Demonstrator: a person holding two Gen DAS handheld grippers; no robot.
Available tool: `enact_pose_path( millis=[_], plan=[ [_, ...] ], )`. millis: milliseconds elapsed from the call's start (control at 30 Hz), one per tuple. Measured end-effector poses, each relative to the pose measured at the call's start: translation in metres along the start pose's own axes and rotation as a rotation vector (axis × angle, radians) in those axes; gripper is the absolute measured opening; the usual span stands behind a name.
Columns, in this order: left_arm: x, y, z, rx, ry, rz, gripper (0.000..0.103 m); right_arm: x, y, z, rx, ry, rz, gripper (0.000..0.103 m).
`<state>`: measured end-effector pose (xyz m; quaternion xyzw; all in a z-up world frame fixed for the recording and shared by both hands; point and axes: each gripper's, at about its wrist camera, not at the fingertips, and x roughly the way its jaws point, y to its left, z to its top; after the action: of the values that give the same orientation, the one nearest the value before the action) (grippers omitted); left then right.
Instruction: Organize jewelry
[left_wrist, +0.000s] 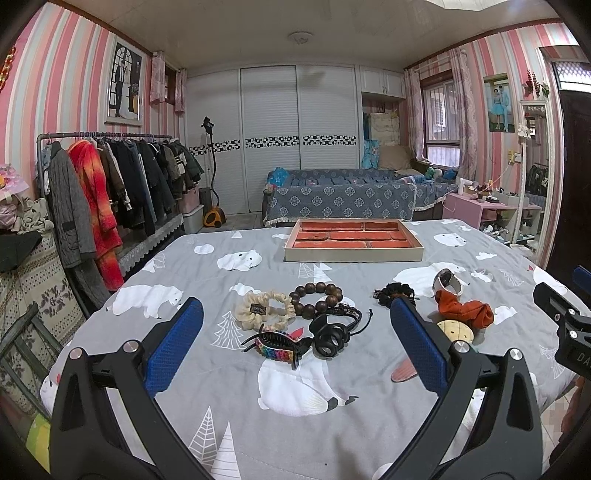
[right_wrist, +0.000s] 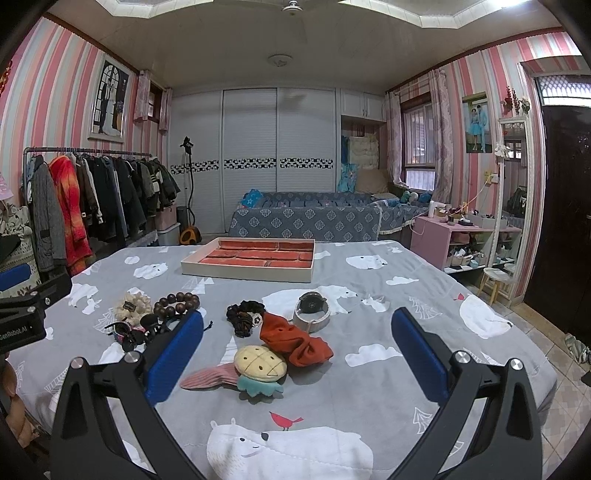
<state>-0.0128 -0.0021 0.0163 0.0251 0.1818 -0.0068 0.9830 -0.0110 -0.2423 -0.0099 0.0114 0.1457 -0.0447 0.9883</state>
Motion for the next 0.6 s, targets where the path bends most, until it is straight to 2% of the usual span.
enact_pose_path(
  millis=[600],
  plan=[
    [-0.0009, -0.0006, 0.0017, 0.001, 0.006, 0.002, 0.098, -0.0004, -0.0017, 0.001, 0.002, -0.002, -0.005, 0.099]
  ],
)
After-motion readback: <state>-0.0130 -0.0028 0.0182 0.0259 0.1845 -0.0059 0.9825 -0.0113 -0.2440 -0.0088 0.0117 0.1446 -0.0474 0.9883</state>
